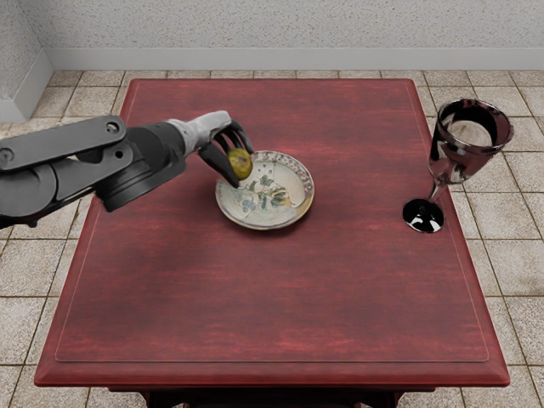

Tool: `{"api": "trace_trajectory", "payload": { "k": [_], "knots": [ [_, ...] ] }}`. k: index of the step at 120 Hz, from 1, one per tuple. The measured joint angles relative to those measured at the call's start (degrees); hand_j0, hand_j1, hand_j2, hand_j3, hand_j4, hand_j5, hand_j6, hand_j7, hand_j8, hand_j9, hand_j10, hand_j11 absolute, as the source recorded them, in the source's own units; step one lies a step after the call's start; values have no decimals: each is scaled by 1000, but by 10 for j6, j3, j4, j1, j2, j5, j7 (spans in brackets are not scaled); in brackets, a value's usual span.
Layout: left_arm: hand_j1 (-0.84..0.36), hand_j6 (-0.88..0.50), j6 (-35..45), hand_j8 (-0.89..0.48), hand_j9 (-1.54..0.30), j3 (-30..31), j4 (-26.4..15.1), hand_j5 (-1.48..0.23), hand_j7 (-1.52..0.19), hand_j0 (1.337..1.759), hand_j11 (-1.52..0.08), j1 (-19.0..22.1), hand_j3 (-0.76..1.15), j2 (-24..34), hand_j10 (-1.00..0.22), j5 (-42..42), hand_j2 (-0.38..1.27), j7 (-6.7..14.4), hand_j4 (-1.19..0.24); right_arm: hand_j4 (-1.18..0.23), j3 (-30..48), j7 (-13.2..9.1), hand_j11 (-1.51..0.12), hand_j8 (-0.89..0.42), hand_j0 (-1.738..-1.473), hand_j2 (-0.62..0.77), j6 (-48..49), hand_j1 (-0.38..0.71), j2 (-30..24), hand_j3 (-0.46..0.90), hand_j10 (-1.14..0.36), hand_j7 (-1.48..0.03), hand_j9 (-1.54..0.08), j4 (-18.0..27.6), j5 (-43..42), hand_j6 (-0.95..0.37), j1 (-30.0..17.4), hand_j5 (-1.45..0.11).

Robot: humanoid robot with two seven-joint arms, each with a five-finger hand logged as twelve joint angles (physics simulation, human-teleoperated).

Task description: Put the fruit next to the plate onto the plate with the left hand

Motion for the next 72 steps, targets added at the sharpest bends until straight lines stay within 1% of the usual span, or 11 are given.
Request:
{"api": "trace_trajectory", "payload": {
  "k": [6,10,15,20,30,37,42,49,57,67,72],
  "knots": [
    [-327,-453,0,-493,-834,2,1,-855,-838,1658,-834,4,-1,-15,-637,0,462,0,-634,0,0,0,0,0,-1658,0,0,-349,0,0,0,0,0,0,0,0,0,0],
    [-335,-452,0,-473,-833,3,2,-858,-839,1658,-832,7,-1,-22,-637,-1,473,0,-631,0,0,0,0,0,-1658,0,0,-349,0,0,0,0,0,0,0,0,0,0],
    [-360,-442,-1,-473,-832,4,2,-869,-839,1658,-832,8,-1,-27,-636,-1,545,0,-622,0,0,0,0,0,-1658,0,0,-349,0,0,0,0,0,0,0,0,0,0],
    [-350,-449,0,-477,-818,4,3,-852,-825,1658,-818,7,0,-28,-626,0,511,0,-613,0,0,0,0,0,-1658,0,0,-349,0,0,0,0,0,0,0,0,0,0],
    [-148,-327,1,-345,-580,-11,3,-602,-585,1658,-580,9,0,-27,-444,1,347,0,-436,0,0,0,0,0,-1658,0,0,-349,0,0,0,0,0,0,0,0,0,0],
    [-37,-256,-2,-270,-449,-30,3,-466,-453,1658,-449,4,0,-19,-344,-15,263,0,-338,0,0,0,0,0,-1658,0,0,-349,0,0,0,0,0,0,0,0,0,0],
    [26,-217,-26,-228,-376,-51,3,-390,-379,1658,-376,3,0,3,-289,-42,216,0,-284,0,0,0,0,0,-1658,0,0,-349,0,0,0,0,0,0,0,0,0,0],
    [94,-174,-85,-182,-296,-90,3,-306,-298,1658,-296,6,0,55,-227,-106,165,0,-224,0,0,0,0,0,-1658,0,0,-349,0,0,0,0,0,0,0,0,0,0],
    [153,-136,-184,-142,-227,-124,3,-234,-228,1658,-227,11,0,118,-174,-208,121,0,-172,0,0,0,0,0,-1658,0,0,-349,0,0,0,0,0,0,0,0,0,0],
    [204,-103,-319,-107,-167,-146,5,-172,-168,1658,-167,17,0,211,-129,-339,83,0,-127,0,0,0,0,0,-1658,0,0,-349,0,0,0,0,0,0,0,0,0,0],
    [222,-91,-359,-94,-145,-152,11,-149,-146,1658,-145,40,0,238,-112,-400,69,0,-110,0,0,0,0,0,-1658,0,0,-349,0,0,0,0,0,0,0,0,0,0]
  ]
}}
